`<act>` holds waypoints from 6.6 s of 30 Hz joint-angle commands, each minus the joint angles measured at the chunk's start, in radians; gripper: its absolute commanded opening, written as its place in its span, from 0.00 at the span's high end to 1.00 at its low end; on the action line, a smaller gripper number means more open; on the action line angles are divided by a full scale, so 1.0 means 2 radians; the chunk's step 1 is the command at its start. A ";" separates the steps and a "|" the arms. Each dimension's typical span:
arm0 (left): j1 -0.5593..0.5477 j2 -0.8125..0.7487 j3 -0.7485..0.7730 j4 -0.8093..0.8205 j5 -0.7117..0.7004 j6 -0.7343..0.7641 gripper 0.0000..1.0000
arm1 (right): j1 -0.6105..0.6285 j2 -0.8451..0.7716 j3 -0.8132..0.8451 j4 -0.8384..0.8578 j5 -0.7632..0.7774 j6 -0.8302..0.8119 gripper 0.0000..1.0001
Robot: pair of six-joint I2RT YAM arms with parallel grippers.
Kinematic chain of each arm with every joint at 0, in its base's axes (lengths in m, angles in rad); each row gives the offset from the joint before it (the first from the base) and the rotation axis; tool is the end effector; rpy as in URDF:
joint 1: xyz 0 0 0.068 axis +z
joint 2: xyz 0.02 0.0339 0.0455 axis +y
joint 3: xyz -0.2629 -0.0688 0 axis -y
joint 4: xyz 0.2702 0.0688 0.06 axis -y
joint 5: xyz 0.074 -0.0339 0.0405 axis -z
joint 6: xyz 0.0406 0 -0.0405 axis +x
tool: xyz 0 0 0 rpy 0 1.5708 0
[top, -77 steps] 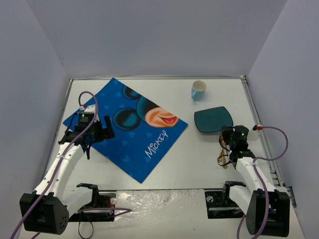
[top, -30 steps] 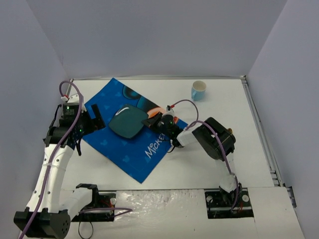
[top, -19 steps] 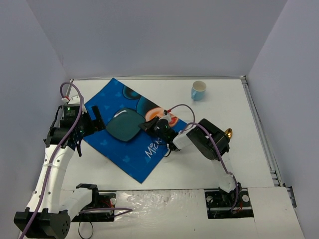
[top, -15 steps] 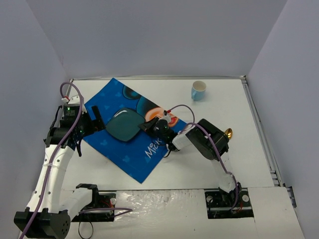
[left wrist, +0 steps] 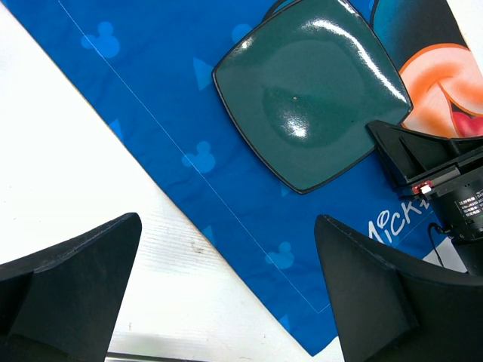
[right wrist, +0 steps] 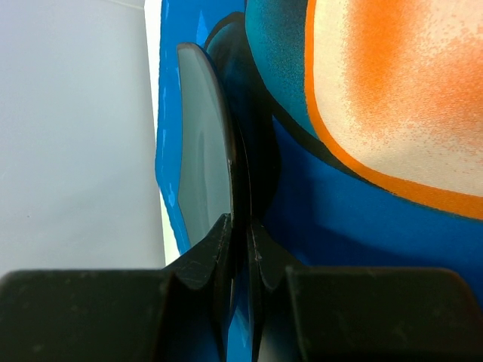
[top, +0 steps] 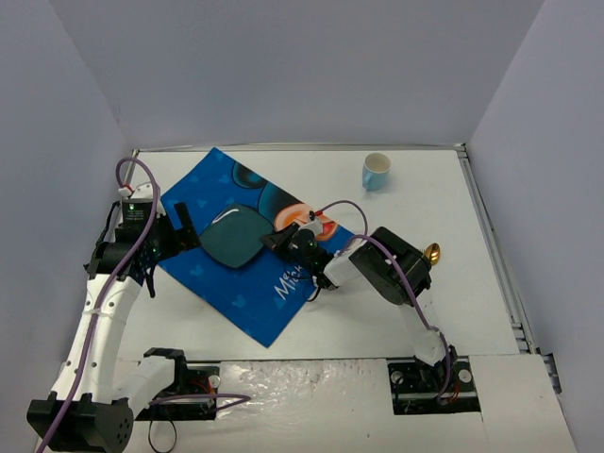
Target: Set the dinner table for one person
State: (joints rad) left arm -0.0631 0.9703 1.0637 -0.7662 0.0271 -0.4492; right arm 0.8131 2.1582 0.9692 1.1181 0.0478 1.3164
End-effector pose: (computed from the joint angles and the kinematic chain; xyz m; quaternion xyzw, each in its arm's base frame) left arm 0.2240 -0.0153 0.3439 -0.1670 0.8852 -0.1218 0.4168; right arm 0.3013 0.3156 0.0958 0.1979 0.7044 0.5875 0.3456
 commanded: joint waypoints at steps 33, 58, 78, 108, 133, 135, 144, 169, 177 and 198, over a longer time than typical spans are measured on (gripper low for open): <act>0.004 -0.014 -0.010 0.022 0.004 0.006 0.03 | -0.020 -0.060 0.018 0.017 -0.037 -0.063 0.29; 0.004 -0.014 -0.011 0.022 -0.003 0.011 0.03 | -0.036 -0.067 0.079 -0.057 -0.048 -0.104 0.25; 0.005 -0.009 -0.013 0.020 -0.005 0.013 0.03 | -0.052 -0.168 0.091 -0.349 0.089 -0.257 0.11; 0.011 -0.011 -0.113 0.108 -0.025 0.031 0.03 | -0.265 -0.072 0.299 -0.499 0.170 -0.465 0.22; 0.012 -0.011 -0.111 0.108 -0.033 0.037 0.03 | -0.298 -0.073 0.273 -0.473 0.138 -0.520 0.97; 0.012 -0.011 -0.111 0.106 -0.033 0.037 0.03 | -0.298 -0.093 0.253 -0.455 0.128 -0.534 1.00; 0.012 -0.012 -0.111 0.104 -0.035 0.035 0.03 | -0.277 -0.238 0.120 -0.396 0.062 -0.595 1.00; 0.009 -0.010 -0.110 0.102 -0.030 0.031 0.03 | -0.072 -0.338 -0.014 -0.330 0.101 -0.549 1.00; 0.006 -0.011 -0.111 0.102 -0.028 0.030 0.03 | -0.070 -0.320 -0.040 -0.293 0.110 -0.555 1.00; 0.006 -0.011 -0.112 0.105 -0.026 0.031 0.03 | -0.054 -0.352 -0.104 -0.311 0.148 -0.532 0.30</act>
State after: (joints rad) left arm -0.0463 0.9562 0.8227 -0.5995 -0.0265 -0.3931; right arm 0.7003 1.5563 0.7517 0.4763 0.2626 0.2174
